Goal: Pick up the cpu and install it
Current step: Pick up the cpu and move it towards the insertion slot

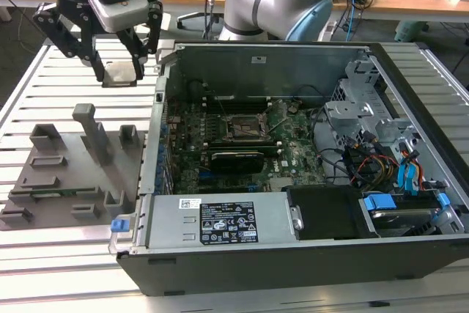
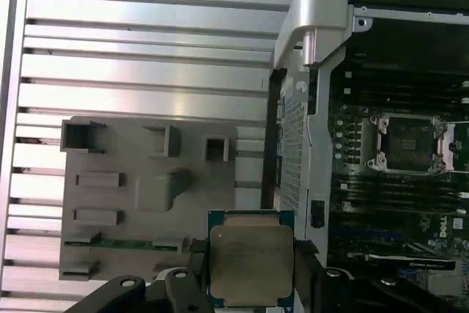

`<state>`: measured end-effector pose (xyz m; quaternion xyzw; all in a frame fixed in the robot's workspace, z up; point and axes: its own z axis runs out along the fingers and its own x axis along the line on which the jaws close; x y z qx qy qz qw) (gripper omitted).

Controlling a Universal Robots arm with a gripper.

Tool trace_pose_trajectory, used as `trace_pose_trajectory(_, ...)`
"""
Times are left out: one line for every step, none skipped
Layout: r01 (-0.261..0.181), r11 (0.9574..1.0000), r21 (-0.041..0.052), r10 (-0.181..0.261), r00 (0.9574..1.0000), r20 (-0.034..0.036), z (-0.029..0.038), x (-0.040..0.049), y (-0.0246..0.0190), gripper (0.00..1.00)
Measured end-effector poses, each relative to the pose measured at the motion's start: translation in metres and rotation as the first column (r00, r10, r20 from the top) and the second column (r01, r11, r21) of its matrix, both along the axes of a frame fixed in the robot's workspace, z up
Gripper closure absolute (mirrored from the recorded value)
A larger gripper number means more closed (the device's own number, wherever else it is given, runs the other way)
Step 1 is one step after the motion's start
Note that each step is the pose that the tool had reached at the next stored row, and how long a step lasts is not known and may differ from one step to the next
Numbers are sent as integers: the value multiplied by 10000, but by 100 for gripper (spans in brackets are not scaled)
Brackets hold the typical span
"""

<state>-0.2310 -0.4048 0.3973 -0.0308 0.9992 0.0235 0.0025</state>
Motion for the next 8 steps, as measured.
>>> trace_pose_trajectory(0, 10000, -2, 0, 10000, -25, 0, 138, 0, 45)
trace_pose_trajectory(0, 10000, -2, 0, 10000, -37, 0, 196, 0, 45)
trace_pose_trajectory(-1, 10000, -2, 1, 10000, -45, 0, 235, 0, 45)
trace_pose_trajectory(1, 10000, -3, -1, 10000, -52, 0, 271, 0, 45)
trace_pose_trajectory(0, 10000, -3, 0, 10000, -62, 0, 324, 0, 45)
trace_pose_trajectory(0, 10000, -3, 0, 10000, -69, 0, 357, 0, 45)
trace_pose_trajectory(-1, 10000, -3, 1, 10000, -74, 0, 390, 0, 45)
trace_pose_trajectory(0, 10000, -4, 0, 10000, -87, 0, 448, 0, 45)
